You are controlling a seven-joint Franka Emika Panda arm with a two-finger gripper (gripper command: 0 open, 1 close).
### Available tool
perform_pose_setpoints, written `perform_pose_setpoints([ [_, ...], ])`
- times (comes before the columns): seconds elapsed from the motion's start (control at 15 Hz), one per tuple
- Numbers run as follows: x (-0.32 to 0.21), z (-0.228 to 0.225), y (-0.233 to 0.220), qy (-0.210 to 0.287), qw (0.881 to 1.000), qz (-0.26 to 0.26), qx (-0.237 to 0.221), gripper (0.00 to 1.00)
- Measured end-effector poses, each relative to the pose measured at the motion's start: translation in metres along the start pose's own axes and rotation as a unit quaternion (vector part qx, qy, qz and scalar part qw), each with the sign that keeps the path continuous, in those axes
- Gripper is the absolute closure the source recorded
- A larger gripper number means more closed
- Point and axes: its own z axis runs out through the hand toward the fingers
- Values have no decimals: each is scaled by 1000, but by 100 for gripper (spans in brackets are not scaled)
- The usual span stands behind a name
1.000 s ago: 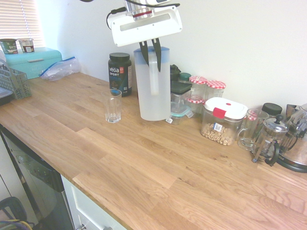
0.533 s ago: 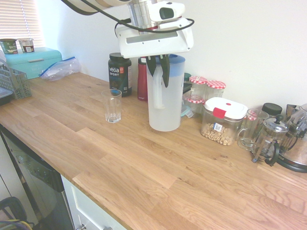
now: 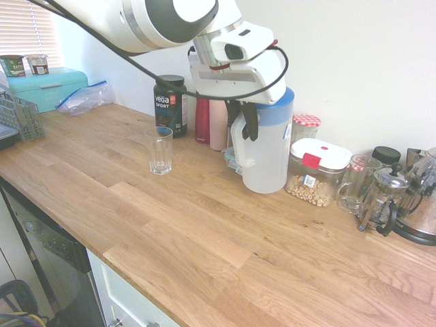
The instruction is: Pour me some water
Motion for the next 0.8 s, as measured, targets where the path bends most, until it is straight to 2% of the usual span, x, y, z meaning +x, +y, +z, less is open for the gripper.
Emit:
perform_pose_setpoints([
  [0.67, -10, 21, 5, -42, 998, 6, -40, 100],
  [0.73, -10, 25, 5, -45, 998, 6, -43, 0],
  [0.8, -11, 28, 5, -47, 998, 5, -46, 0],
])
